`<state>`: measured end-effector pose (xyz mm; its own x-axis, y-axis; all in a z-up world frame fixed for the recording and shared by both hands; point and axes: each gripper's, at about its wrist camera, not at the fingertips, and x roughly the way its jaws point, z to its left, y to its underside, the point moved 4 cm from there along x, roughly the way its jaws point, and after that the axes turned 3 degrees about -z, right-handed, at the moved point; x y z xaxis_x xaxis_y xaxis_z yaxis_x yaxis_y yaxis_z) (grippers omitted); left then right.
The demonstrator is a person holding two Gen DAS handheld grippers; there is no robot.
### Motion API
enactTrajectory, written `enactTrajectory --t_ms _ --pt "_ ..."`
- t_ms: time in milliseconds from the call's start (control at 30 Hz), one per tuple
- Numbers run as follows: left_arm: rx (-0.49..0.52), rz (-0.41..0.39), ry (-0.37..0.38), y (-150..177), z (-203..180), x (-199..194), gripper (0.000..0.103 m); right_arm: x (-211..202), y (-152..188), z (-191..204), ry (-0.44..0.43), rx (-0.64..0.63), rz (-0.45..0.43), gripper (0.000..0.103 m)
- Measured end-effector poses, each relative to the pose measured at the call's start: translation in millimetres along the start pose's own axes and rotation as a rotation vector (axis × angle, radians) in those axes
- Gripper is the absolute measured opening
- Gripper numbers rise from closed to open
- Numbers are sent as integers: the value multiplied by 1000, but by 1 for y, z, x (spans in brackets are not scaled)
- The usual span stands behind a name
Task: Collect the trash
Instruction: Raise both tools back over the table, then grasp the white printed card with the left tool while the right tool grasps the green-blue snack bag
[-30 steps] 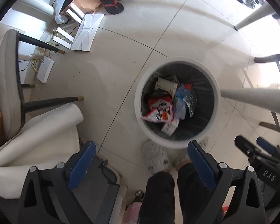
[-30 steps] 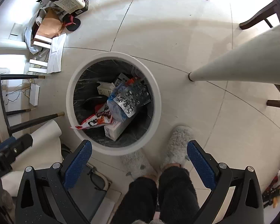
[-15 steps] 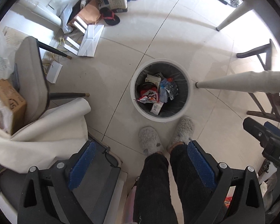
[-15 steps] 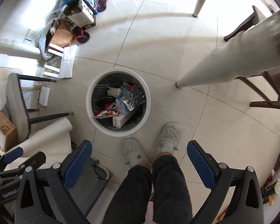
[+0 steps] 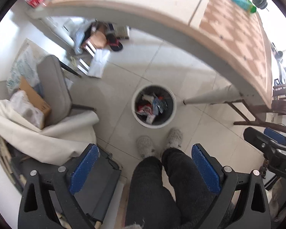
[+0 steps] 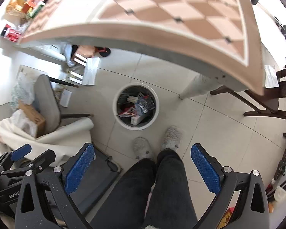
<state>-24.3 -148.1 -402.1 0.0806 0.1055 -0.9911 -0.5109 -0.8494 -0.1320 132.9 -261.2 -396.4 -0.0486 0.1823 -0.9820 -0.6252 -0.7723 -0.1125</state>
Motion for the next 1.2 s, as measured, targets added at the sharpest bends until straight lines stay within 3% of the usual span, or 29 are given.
enactTrajectory --t_ms 167,367,600,800,1000,1133,1200 --pt "-7 -117 -49 -35 4 -46 101 -58 -20 7 -69 50 -49 103" --pt "4 -255 -119 -102 -6 -78 101 -111 -77 -9 -125 148 -135 103" --pt "53 -262 -141 -216 -62 -70 103 -130 -187 -87 -136 371 -202 103" --pt "70 -192 -185 -333 -121 -41 103 -100 -332 -180 -92 626 -277 103" --pt "88 -118 -208 -449 -178 2 103 -41 -468 -241 -73 806 -250 103" --pt "69 -69 -194 -507 -202 30 103 0 -527 -257 -60 859 -182 102" --pt "46 -38 -167 -533 -211 44 103 16 -549 -261 -36 857 -145 87"
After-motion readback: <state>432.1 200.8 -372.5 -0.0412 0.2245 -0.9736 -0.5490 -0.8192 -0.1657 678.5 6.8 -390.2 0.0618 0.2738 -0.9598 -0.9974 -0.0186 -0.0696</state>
